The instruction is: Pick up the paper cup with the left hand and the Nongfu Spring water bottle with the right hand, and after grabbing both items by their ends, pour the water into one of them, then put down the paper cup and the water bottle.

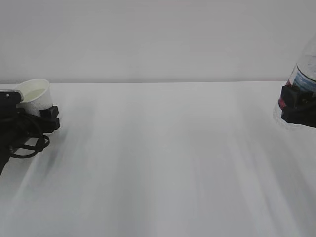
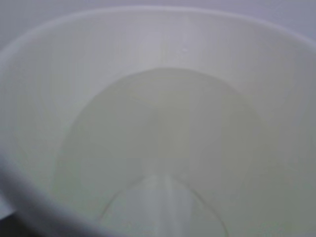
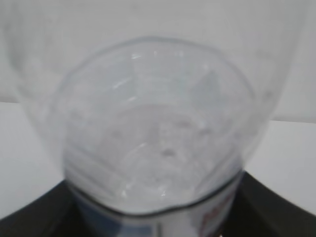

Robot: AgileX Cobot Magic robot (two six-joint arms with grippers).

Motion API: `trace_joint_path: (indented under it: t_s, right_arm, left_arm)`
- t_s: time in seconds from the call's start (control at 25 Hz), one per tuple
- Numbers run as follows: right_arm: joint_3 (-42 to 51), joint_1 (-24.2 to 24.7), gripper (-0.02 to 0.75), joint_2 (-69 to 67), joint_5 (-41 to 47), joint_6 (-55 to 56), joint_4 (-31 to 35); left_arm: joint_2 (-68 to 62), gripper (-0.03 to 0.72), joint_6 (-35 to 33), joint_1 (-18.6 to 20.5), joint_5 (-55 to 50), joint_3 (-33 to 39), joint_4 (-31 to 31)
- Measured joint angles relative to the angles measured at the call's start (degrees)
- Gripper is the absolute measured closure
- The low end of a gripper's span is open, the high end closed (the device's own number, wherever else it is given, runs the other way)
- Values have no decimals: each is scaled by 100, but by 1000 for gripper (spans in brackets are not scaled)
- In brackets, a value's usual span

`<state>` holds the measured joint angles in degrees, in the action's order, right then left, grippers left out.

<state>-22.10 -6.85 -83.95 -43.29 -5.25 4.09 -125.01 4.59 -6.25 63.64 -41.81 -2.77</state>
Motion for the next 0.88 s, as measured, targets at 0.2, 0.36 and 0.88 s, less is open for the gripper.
trace_joint_path:
  t_s: [0.2, 0.36, 0.88]
  right_arm:
    - [0, 0, 261, 0, -8, 0, 0]
    - [0, 0, 261, 0, -8, 0, 0]
    - [0, 0, 262, 0, -8, 0, 0]
  left_arm:
    - [-9, 76, 0, 0, 0, 0, -4]
    - [-9, 10, 0, 0, 130, -26, -13]
    - [250, 2, 0, 0, 168, 562, -53]
